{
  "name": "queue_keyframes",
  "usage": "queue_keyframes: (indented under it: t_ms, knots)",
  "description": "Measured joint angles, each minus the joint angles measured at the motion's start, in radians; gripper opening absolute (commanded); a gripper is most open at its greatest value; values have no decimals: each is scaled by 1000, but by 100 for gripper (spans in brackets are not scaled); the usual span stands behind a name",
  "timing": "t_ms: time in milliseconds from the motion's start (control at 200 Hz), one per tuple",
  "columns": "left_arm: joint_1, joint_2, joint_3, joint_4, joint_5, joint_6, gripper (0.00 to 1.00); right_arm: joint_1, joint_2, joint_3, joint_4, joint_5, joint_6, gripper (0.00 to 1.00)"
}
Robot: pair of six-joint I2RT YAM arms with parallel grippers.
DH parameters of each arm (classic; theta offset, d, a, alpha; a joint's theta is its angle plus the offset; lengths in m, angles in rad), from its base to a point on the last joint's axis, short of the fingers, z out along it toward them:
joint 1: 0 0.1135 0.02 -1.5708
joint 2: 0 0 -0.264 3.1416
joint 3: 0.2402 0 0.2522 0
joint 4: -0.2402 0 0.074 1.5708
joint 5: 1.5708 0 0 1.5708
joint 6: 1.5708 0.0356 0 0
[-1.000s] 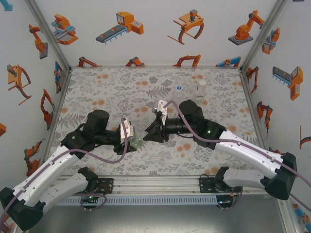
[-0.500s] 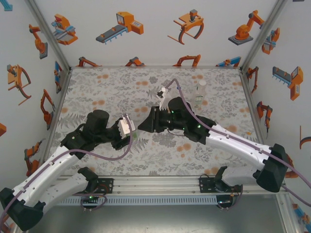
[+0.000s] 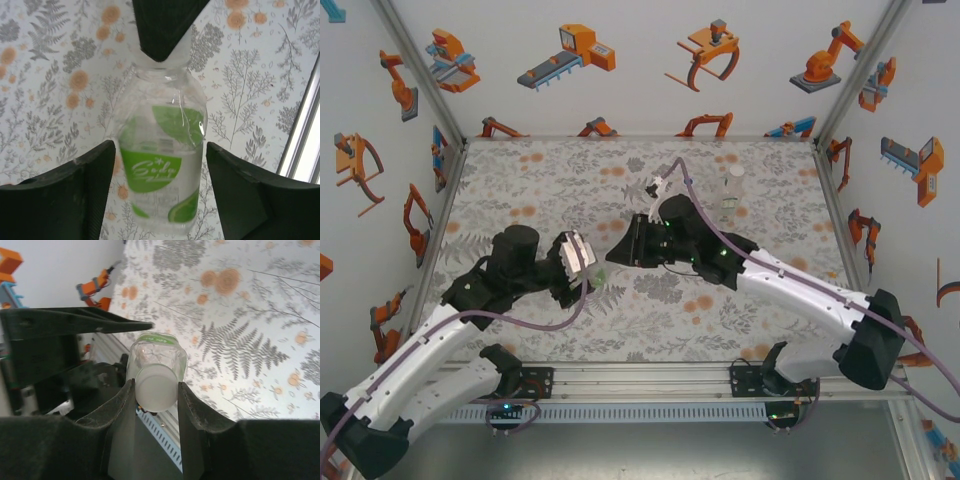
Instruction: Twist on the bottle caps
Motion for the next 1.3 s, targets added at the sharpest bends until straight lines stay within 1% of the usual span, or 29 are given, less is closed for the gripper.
queue_keyframes:
  t_ms: [45,115,401,501,716,1006,1146,1302]
  knots:
    - [4,-3,0,11,5,0,77,-8,11,5,-19,3,-10,0]
    - [5,-3,0,21,12,-3,79,-22,32,22,-56,13,-33,0]
    - [12,-6,0,35,30,-3,80,-105,175,177,-201,56,-183,0]
    - [12,-10,-1,36,33,-3,80,-139,256,264,-271,80,-249,0]
    - [13,-12,-1,36,36,-4,80,-189,460,525,-420,151,-402,0]
    - [13,-11,-1,36,55,-8,81,-253,708,879,-582,233,-542,0]
    - [13,-11,-1,36,59,-8,81,-271,772,975,-629,267,-584,0]
    - [13,-8,-1,36,64,-8,81,-288,810,1035,-659,284,-606,0]
